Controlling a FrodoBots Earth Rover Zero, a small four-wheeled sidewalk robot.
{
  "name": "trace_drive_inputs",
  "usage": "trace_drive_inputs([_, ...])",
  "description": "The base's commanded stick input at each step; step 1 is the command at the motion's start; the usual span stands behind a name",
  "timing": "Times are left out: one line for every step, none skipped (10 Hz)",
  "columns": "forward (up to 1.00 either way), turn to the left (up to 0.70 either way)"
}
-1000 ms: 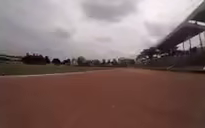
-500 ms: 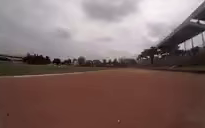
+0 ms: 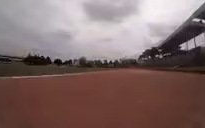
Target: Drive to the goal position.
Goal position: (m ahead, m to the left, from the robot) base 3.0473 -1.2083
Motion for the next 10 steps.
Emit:
trace_drive_inputs([0.70, -0.35])
trace_drive_inputs([0.70, -0.35])
trace_drive_inputs([0.70, -0.35])
trace_drive_inputs([0.70, -0.35])
trace_drive_inputs([0.70, -0.35])
trace_drive_inputs([0.70, -0.35])
trace_drive_inputs([0.70, -0.35])
trace_drive_inputs([0.70, -0.35])
trace_drive_inputs([0.70, -0.35])
trace_drive_inputs([0.70, -0.35])
